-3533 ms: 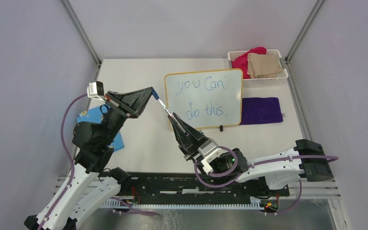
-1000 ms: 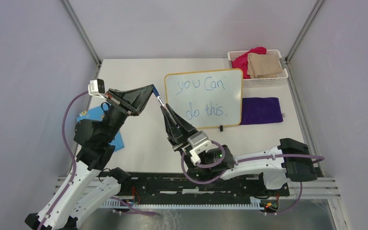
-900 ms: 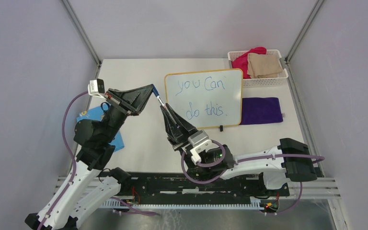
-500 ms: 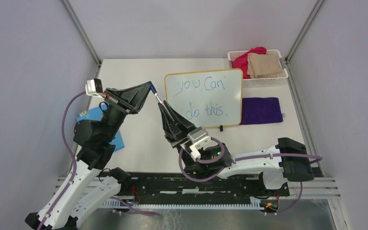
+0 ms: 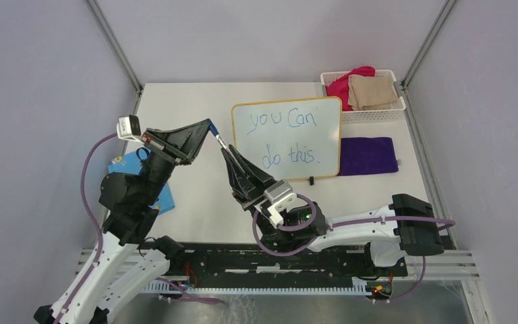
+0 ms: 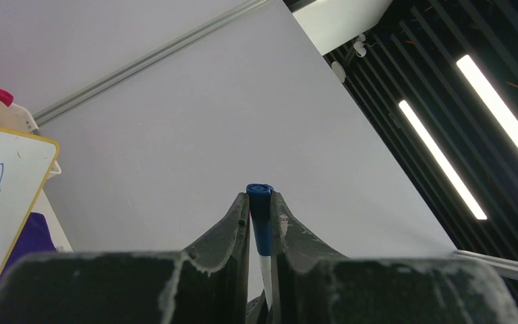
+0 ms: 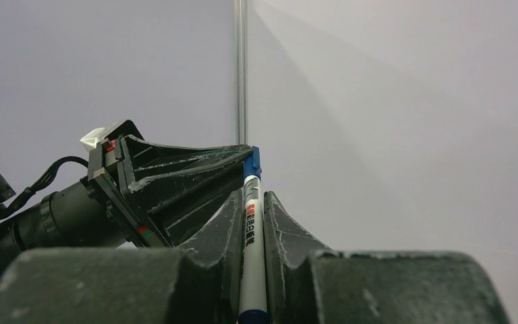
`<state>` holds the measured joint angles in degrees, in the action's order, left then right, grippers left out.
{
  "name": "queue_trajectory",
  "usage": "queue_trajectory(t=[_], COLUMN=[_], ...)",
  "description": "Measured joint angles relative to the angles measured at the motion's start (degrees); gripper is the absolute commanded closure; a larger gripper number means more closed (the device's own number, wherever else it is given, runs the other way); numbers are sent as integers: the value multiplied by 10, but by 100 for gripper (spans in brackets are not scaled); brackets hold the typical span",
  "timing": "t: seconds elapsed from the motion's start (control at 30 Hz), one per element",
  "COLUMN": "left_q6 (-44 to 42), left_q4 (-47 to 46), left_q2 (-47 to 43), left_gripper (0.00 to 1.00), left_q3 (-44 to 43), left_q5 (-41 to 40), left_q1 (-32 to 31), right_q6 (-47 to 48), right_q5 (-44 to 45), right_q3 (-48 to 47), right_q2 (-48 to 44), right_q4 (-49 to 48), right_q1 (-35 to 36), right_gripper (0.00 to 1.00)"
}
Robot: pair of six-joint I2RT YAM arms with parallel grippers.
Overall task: Write a sentence on the whiteboard
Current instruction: Close the whiteboard marker at the center of the board.
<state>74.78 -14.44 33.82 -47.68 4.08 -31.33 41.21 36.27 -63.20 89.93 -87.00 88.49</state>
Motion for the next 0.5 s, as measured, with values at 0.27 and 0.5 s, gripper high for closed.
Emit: queue_trajectory(t=[0.27, 0.5], left_q6=[-10, -28], left_q4=[25, 41], left_q2=[-5, -5], left_gripper=[68, 50], left_q3=[-2, -5], left_q5=[17, 25], left_q1=[-8, -10], right_q6=[0, 1], right_q5=[0, 0], right_q3=[5, 6], right_q2=[-6, -12], right_q4=[3, 2], right_q1=[-9, -16], right_gripper=[100, 100])
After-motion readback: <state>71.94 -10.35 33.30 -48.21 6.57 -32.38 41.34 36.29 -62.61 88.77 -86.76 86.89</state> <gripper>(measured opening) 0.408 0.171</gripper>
